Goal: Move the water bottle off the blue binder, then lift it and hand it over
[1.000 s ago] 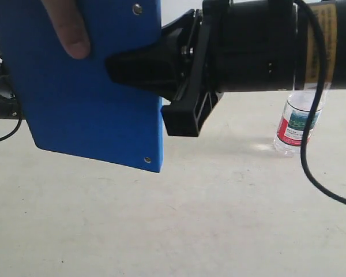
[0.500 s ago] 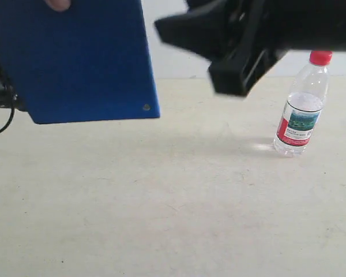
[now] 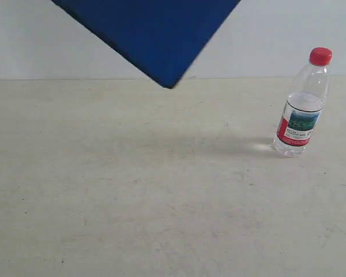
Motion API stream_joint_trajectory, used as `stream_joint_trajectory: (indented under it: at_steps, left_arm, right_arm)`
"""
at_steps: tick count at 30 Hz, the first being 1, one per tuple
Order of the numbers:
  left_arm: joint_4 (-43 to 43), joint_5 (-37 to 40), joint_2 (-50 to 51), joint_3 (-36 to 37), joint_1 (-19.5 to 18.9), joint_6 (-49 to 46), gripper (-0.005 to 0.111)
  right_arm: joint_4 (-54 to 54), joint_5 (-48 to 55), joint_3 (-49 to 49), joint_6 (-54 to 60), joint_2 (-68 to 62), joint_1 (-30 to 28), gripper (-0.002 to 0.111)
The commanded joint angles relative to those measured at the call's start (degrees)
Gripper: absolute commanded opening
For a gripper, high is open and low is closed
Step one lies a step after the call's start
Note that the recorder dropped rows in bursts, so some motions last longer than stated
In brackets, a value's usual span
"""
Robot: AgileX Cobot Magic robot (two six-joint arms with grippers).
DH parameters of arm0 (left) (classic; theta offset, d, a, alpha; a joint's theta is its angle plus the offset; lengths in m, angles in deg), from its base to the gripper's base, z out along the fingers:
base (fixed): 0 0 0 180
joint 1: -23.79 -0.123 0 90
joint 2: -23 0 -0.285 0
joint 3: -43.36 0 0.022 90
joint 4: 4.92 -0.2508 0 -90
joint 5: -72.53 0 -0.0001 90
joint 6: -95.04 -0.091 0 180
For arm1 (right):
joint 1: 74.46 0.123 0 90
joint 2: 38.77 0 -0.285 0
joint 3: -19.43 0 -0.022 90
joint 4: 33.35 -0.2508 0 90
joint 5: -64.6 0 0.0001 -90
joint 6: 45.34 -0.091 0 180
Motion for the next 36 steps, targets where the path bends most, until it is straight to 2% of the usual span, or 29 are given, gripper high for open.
stream_joint_trajectory:
  at_steps: [1, 4, 7, 9, 11, 14, 26, 28, 30, 32, 33, 36]
  left_arm:
    - [0.4, -0.5, -12.5, 5.6, 0.1, 4.0, 0.004]
    - [0.4, -2.4, -18.6, 9.6, 0.1, 4.7, 0.004]
    - [0.4, -6.6, -22.7, 13.7, 0.1, 5.3, 0.004]
    - [0.4, -9.9, -24.7, 16.1, 0.1, 5.3, 0.004]
    - [0.4, -13.2, -26.2, 17.9, 0.1, 5.3, 0.004]
    - [0.4, -16.9, -27.6, 19.7, 0.1, 5.3, 0.004]
    - [0.4, -19.4, -27.7, 20.5, 0.1, 5.3, 0.004]
    - [0.4, -19.4, -27.7, 20.5, 0.1, 5.3, 0.004]
    - [0.4, -19.4, -27.7, 20.5, 0.1, 5.3, 0.004]
    - [0.4, -19.4, -27.7, 20.5, 0.1, 5.3, 0.004]
    - [0.4, -19.4, -27.7, 20.5, 0.1, 5.3, 0.004]
    - [0.4, -19.4, -27.7, 20.5, 0.1, 5.3, 0.004]
  right_arm:
    - [-0.1, 16.3, -3.3, -0.6, -2.9, -0.1, 0.0]
    - [-0.3, 25.0, -3.2, -1.9, -5.4, -0.1, 0.0]
    - [-2.3, 24.3, -4.6, 4.0, -8.4, -0.1, 0.0]
    - [-2.3, 15.8, -6.5, 12.7, -9.9, -0.1, 0.0]
    - [-1.7, 2.5, -8.2, 21.9, -11.2, -0.1, 0.0]
    - [-1.8, -10.5, -8.4, 27.9, -11.5, -0.1, 0.0]
    - [-2.5, -8.4, -8.4, 26.7, -11.4, -0.1, 0.0]
    - [-3.0, -5.5, -8.4, 26.4, -11.4, -0.1, 0.0]
    - [-7.9, -5.3, -8.4, 26.7, -11.4, -0.1, 0.0]
    - [-25.6, -6.1, -8.5, 31.6, -11.4, -0.1, 0.0]
    - [-38.6, -6.3, -8.5, 40.2, -11.4, -0.1, 0.0]
    - [-75.3, -11.1, -9.1, 83.7, -11.4, -0.1, 0.0]
